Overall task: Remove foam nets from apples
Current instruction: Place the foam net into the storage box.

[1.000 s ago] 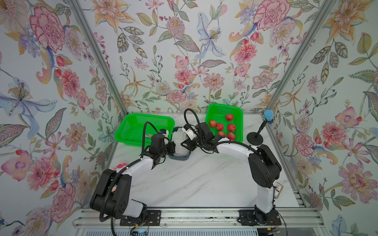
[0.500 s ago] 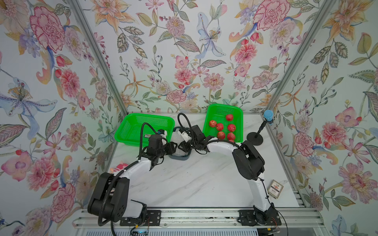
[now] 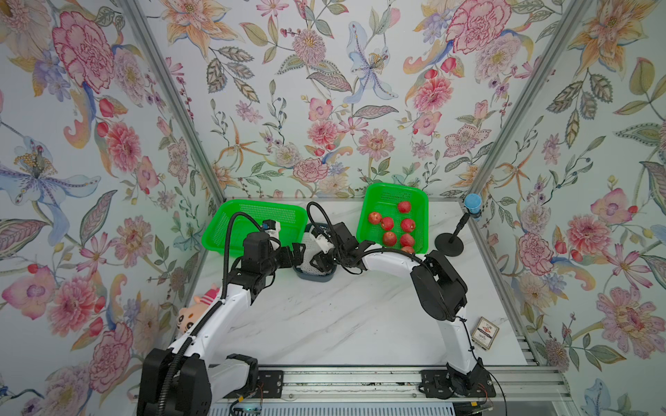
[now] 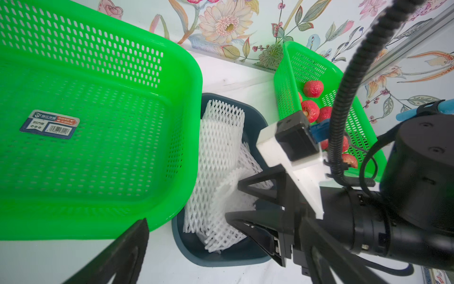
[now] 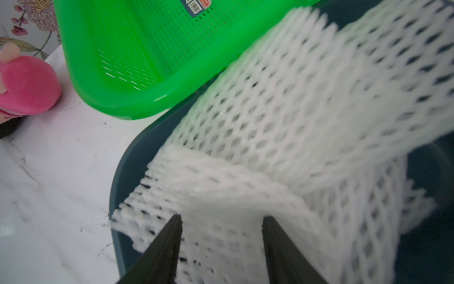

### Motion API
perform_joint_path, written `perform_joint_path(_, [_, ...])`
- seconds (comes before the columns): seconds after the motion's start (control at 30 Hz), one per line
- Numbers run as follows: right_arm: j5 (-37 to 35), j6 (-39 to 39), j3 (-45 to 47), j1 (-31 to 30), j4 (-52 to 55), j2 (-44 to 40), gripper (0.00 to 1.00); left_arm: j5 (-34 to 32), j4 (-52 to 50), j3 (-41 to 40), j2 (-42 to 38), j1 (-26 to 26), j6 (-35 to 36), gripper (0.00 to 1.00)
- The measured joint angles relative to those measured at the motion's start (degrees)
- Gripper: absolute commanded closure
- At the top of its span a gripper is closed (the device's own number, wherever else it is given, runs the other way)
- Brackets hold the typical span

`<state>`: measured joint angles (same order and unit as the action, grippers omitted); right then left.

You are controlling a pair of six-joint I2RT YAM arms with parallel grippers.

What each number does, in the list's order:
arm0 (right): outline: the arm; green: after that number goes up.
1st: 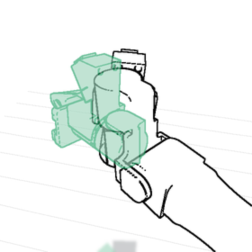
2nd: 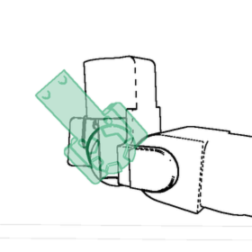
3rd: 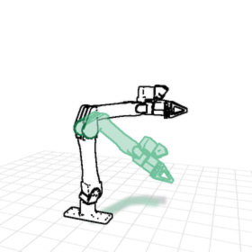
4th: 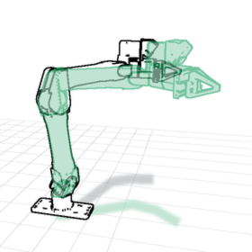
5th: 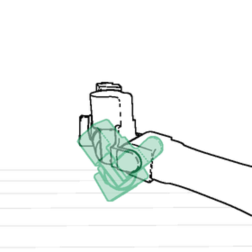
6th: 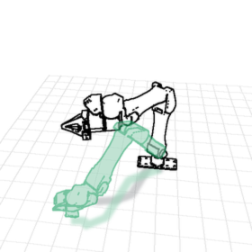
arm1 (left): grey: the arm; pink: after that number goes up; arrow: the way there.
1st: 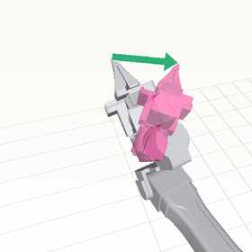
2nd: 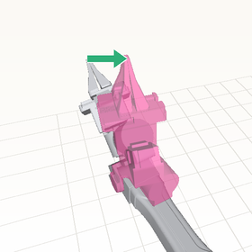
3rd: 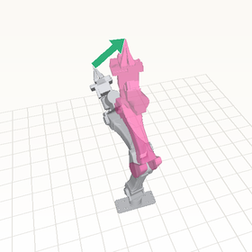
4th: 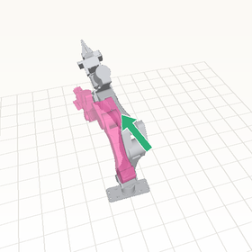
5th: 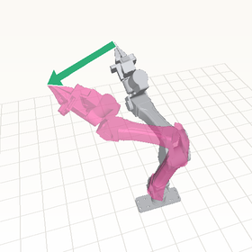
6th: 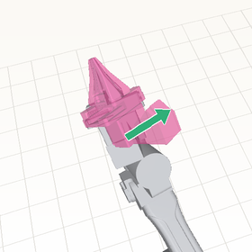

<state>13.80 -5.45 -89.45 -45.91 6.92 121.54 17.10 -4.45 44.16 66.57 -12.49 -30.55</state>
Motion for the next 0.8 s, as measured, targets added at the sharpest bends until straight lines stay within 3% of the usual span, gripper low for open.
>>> perform_joint_path(0.23, [-1.44,2.08,5.27,0.76,-0.17,-12.37,0.0,-4.15,-2.62,0.02,-2.47,1.36,2.89,0.01])
perform_joint_path(0.4, [-0.48,3.65,12.52,4.94,-1.92,-21.9,0.01,-10.14,-2.86,-0.04,-4.55,1.62,4.85,0.01])
perform_joint_path(0.53, [-1.14,5.79,23.56,12.24,-5.2,-31.08,0.01,-19.28,-1.07,-2.27,-8.09,1.62,7.3,0.01])
perform_joint_path(0.67, [-8.48,9.35,36.02,18.34,-12.02,-39.23,0.01,-33.42,5.29,-9.38,-12.5,1.64,9.7,0.01])
perform_joint_path(0.8, [-17.75,13.7,47.84,18.6,-22.38,-43.47,0.01,-43.45,14.43,-20.06,-18.21,1.73,13.33,0.01])
